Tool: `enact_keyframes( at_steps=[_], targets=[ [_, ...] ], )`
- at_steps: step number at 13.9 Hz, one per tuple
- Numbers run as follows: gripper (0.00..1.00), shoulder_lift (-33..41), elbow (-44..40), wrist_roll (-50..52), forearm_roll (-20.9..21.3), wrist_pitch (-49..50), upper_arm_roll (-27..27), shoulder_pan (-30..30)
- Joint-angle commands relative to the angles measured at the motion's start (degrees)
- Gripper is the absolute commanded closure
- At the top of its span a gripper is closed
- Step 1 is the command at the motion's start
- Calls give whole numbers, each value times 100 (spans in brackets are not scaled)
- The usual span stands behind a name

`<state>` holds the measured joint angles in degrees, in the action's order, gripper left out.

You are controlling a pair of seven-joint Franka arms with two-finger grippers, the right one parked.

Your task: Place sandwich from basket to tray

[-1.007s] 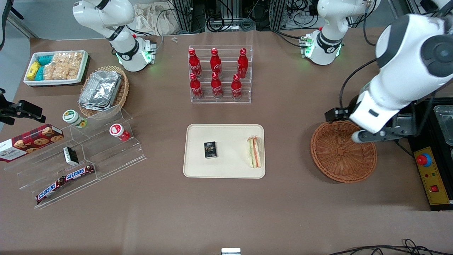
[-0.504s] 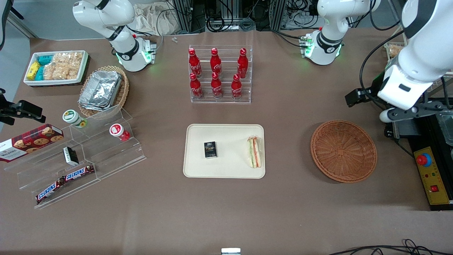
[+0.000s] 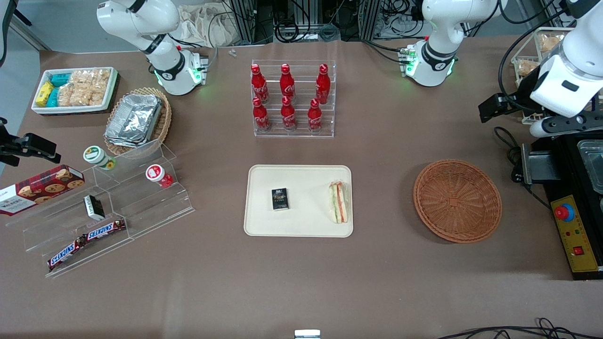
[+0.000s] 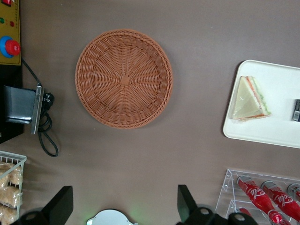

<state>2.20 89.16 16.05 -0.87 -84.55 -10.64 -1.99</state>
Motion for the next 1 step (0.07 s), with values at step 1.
enact_keyframes(
  at_steps=[1],
  targets=[
    [1,-97,-268,-84,-107,70,45,15]
  ],
)
